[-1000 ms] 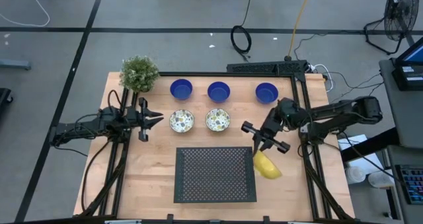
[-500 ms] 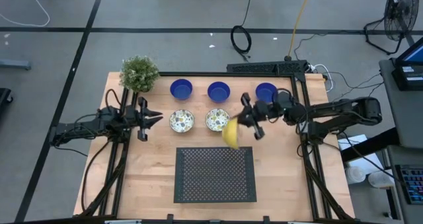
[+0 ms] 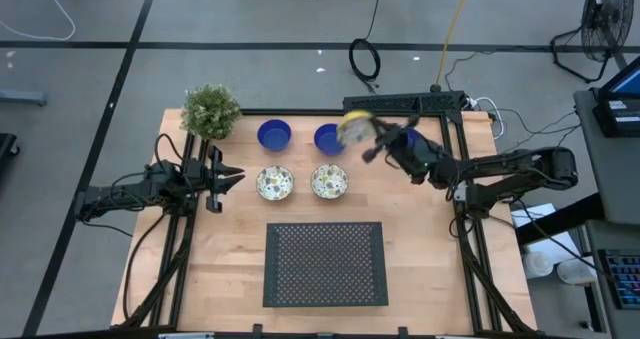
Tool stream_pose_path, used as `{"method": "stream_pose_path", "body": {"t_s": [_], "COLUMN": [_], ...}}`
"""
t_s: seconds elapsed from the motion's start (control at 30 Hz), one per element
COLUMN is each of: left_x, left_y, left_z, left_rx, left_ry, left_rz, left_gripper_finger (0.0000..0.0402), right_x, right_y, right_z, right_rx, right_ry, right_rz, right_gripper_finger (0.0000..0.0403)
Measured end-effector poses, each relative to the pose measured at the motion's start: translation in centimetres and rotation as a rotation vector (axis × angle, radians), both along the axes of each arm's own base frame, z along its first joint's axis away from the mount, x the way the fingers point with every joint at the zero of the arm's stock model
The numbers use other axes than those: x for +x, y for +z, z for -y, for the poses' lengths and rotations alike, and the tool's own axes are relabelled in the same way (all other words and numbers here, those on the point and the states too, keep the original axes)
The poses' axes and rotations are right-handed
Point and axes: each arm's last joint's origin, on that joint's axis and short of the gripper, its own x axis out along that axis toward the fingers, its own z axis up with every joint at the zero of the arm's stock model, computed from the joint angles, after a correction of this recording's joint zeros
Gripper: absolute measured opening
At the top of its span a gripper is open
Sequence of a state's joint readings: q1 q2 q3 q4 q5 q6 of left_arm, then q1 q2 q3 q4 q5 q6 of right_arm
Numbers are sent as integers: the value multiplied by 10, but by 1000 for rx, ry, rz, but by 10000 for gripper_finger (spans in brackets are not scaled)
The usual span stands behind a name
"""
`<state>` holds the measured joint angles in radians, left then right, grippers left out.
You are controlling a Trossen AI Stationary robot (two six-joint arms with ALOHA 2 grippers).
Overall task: Pick & Place Mini bowls
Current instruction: Put the right patterned yellow bowl on the shelf
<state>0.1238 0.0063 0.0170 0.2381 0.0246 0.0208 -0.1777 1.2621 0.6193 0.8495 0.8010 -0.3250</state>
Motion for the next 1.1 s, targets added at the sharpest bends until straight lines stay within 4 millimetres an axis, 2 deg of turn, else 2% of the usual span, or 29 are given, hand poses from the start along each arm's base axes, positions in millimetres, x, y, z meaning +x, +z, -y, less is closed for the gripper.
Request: {"method": "stream_pose_path", "body": {"t_s": [0.1,0.2,0.4,0.57,0.67,0.87,1.0,1.1], "left_x": [0,0,0,6,14,46,79,104], "left_y": [0,0,2,6,10,33,64,79], "left_z": [0,0,1,2,3,8,14,20], "left_rx": [0,-40,-5,21,14,-5,-45,0], "left_ry": [0,-12,-4,152,250,450,436,431], "left_rz": [0,4,22,38,-23,-202,-216,-254], "left_gripper_finger": [74,74,74,74,74,74,87,115], "right_x": [-4,-6,-7,-8,-8,-2,11,25], "right_y": [1,4,5,7,8,6,7,6], "right_z": [2,3,3,3,6,13,16,16], "right_rx": [-30,-51,-69,-71,-74,-74,-96,-121], "right_ry": [-153,-230,-263,-262,-254,-199,-197,-149], "right_rz": [-60,-87,-106,-82,-65,-13,-17,-39], "right_gripper_finger": [4,4,4,4,4,4,4,4]}}
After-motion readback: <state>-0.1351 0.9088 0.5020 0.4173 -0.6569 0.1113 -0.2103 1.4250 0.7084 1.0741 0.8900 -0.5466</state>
